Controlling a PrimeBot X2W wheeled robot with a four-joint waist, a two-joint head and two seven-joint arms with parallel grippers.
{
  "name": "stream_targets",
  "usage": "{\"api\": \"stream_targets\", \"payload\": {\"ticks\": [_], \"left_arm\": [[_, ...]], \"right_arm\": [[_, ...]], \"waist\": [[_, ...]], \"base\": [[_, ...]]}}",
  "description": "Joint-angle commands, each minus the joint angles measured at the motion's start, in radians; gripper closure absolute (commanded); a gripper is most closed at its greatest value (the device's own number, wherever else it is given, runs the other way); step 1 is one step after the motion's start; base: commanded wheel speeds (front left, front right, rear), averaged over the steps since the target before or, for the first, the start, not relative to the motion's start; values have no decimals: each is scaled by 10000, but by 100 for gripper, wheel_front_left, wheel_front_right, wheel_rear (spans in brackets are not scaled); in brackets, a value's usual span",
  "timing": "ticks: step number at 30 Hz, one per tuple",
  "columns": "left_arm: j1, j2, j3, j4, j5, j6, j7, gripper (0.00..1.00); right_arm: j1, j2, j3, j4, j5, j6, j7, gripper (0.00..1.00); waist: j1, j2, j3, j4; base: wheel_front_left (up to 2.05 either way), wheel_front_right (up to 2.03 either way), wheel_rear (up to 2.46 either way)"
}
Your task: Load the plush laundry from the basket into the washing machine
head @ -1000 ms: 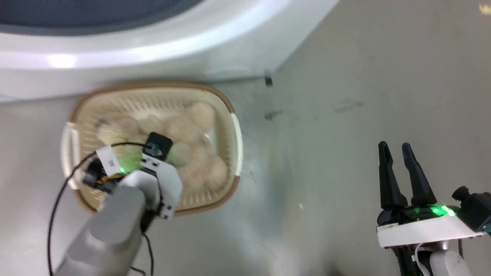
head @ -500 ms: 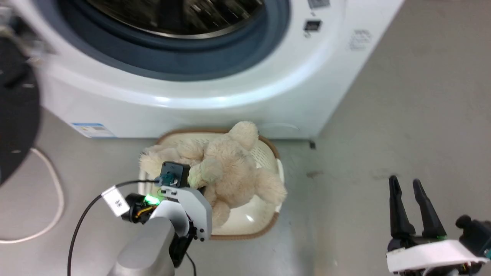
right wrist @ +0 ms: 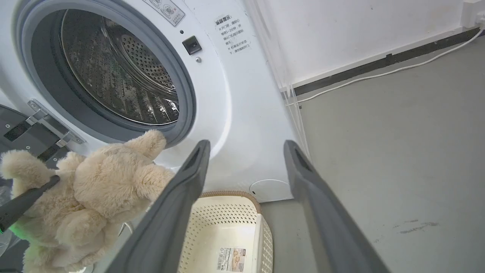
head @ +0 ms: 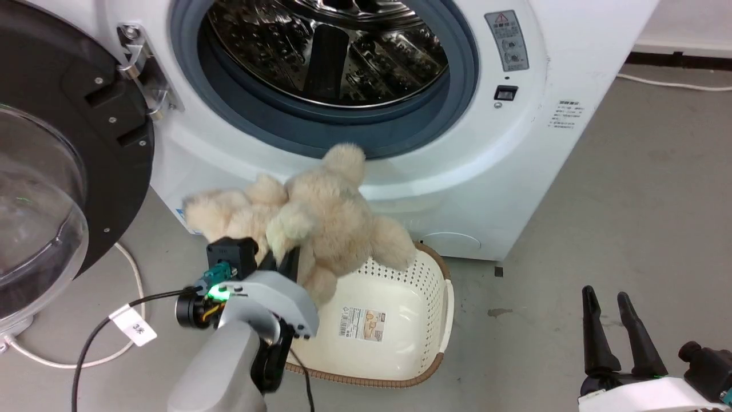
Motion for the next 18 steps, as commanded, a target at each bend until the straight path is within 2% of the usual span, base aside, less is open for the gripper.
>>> {"api": "stream_targets", "payload": {"ticks": [1,9,18], "left_arm": [[-59,8,7,-263,98,64,-135,100],[-930,214,98,-1435,685,464,-269,100],[-2473,338,495,-1235,720,463,-294,100]], "right_arm": [[158,-4,-6,37,-84,-7,-44,0],[196,-4,-56,8,-136,-7,-44,0],[-34,-4,-14,-127,-228,-7,-44,0]], "waist": [[1,0,-23,7],[1,0,194,-111],[1,0,877,-324]], "base": [[0,0,0],[0,0,0],[0,0,0]]}}
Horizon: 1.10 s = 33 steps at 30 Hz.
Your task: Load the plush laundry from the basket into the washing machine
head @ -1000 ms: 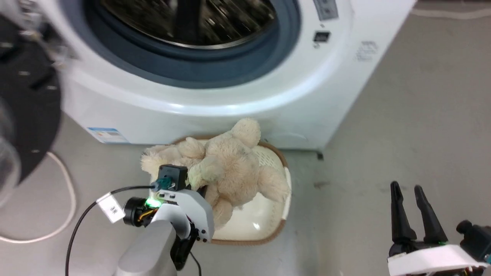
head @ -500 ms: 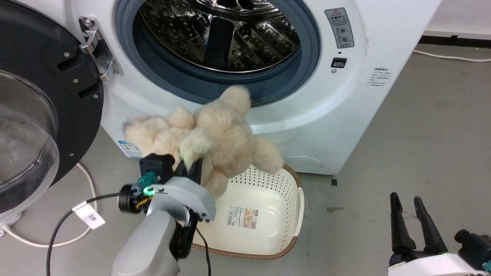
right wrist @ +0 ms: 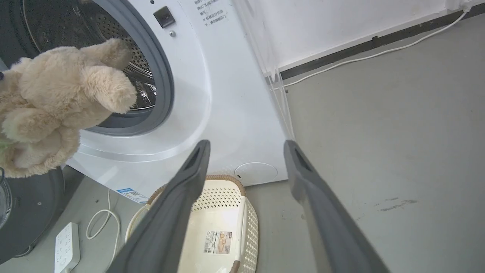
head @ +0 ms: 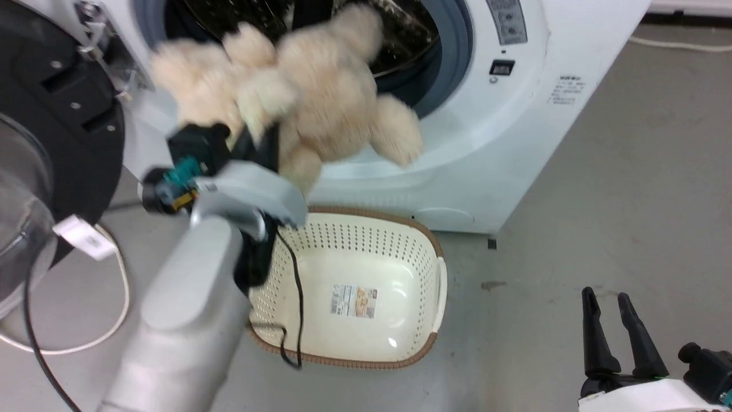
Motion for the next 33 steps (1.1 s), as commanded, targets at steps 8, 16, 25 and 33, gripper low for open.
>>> {"api": "stream_targets", "payload": {"ticks": [8,16,25,33], "left_arm": [[-1586,243,517,600,21,-63,-133,100],[-2695,480,1144,730,206,-102,-137,100],[-4004,1152,1531,1101,565,-283,-138,100],[-5751,2090,1722,1475,896,-342,-117,100]], "right_arm": [[-477,-4,118,-217,-121,-7,-44,0],[-960,-4,301,-442,-63,-7,-44,0],[-1312,-4,618,-711,274,-7,-44,0],[-1357,-4,944,-1071,631,-7,-44,0]], "waist": [[-1,0,1011,-509],[-1,0,2088,-1157],[-1,0,3154,-2032],[-1,0,4220,-2833]], "base": [[0,0,0],[0,0,0],[0,0,0],[0,0,0]]}}
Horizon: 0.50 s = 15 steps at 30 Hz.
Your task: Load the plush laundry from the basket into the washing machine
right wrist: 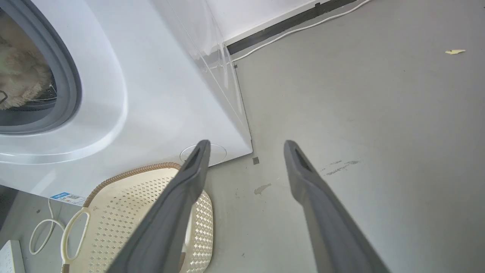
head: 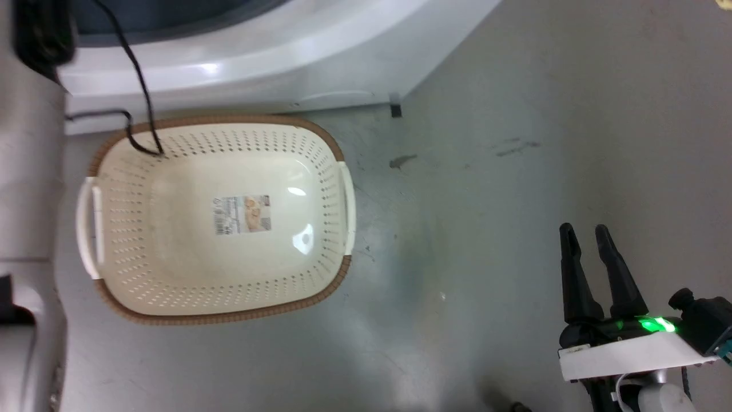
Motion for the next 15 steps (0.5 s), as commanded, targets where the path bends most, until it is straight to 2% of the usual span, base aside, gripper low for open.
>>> {"api": "stream_targets", "payload": {"ticks": [1,15], "left_arm": [[-464,145,36,-10,118,-50,-101,100],[-2328,1138,-508,155,745,-447,601,100]], "right_arm": [[-164,-4,64,-113,109,-7,-42,0],[-41,-4,540,-648,456,-7,-42,0]], "waist": [[-1,-1,428,-351],[-1,-1,1492,-1112]], "base": [[0,0,0],[0,0,0]]}}
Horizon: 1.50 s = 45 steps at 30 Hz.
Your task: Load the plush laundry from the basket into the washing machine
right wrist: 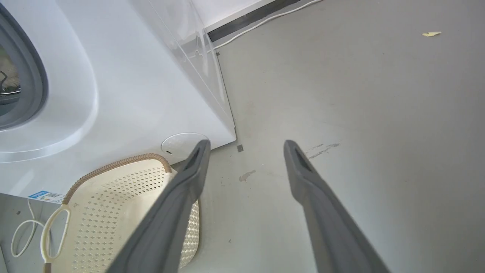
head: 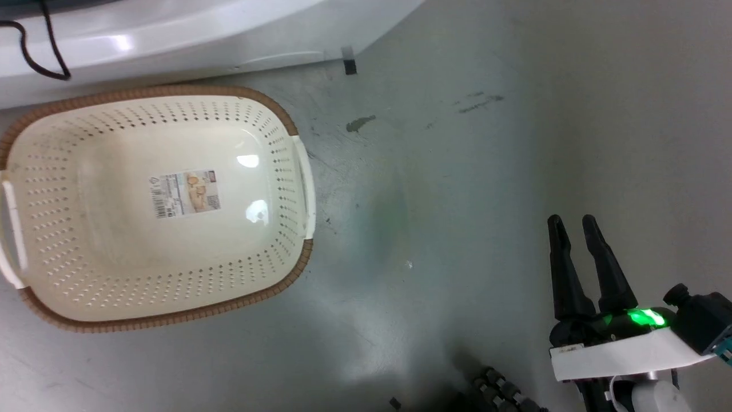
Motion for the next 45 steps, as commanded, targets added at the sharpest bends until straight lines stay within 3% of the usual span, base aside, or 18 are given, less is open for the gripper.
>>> {"api": "stream_targets", "payload": {"ticks": [1,9,10,11,12,13,27,45], "left_arm": [[-353,85,-98,-1,100,-114,104,100],[-924,102,-281,263,109,-221,536,100],[-998,79,-287,354,39,-276,591,63],[-998,79,-287,354,39,-276,591,63],[-1021,58,-285,400,7,-282,600,6],[-1043,-27,-265,484,-104,-313,601,0],[-221,-900,-458,942,-700,-681,-26,0],[3250,-2217,-218,450,-1376,-675,-694,0]], "right_arm": [[-9,-4,7,-125,52,-7,-44,0],[42,-4,81,-214,152,-7,-44,0],[47,-4,71,-218,166,-7,-44,0],[47,-4,71,-218,166,-7,-44,0],[42,-4,60,-216,170,-7,-44,0],[17,-4,22,-207,169,-7,-44,0],[-316,-4,-356,-113,-286,-7,-44,0],[-605,-4,-715,430,-1142,-7,-44,0]], "waist": [[-1,-1,208,-123],[-1,-1,415,-224],[-1,-1,430,-220],[-1,-1,430,-220],[-1,-1,437,-214],[-1,-1,442,-180],[-1,-1,-250,685],[-1,-1,-2495,2187]], "base": [[0,0,0],[0,0,0],[0,0,0],[0,0,0],[0,0,0],[0,0,0],[0,0,0],[0,0,0]]}}
